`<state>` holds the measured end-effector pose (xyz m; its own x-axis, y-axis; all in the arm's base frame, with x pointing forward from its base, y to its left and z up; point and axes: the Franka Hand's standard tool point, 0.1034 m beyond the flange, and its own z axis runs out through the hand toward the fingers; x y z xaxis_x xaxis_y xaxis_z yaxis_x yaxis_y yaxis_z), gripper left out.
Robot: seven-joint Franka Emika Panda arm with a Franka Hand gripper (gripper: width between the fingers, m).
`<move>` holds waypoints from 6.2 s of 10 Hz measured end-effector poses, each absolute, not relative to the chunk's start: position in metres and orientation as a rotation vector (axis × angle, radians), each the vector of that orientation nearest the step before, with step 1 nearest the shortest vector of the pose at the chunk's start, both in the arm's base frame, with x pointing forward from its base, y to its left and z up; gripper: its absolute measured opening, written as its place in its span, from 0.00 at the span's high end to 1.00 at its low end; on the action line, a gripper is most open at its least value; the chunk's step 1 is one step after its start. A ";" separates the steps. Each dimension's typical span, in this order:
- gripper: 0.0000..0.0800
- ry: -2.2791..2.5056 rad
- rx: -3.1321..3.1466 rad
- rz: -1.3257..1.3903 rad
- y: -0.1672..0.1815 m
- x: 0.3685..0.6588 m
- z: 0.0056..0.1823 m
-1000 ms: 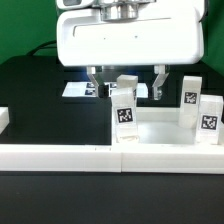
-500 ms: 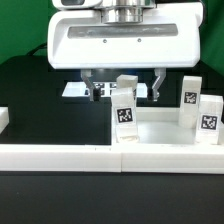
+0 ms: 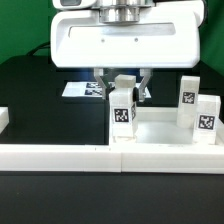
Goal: Assemble square table
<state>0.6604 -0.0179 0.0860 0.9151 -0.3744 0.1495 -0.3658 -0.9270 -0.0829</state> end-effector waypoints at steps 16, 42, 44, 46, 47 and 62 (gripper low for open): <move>0.19 1.456 -2.569 -0.182 0.000 0.654 0.079; 0.37 2.333 -1.967 0.015 -0.014 0.668 0.068; 0.23 1.899 -2.388 -0.071 -0.009 0.664 0.069; 0.20 1.641 -2.562 -0.105 -0.002 0.660 0.077; 0.19 1.529 -2.635 -0.110 -0.004 0.660 0.076; 0.64 1.290 -2.790 -0.196 -0.011 0.668 0.070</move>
Offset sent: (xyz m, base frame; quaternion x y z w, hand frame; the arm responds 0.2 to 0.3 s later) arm 0.0103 0.0212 -0.0073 0.0522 -0.0350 0.5229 0.8501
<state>0.6678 -0.0109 0.0705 0.6416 -0.7619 0.0890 -0.7540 -0.6477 -0.1092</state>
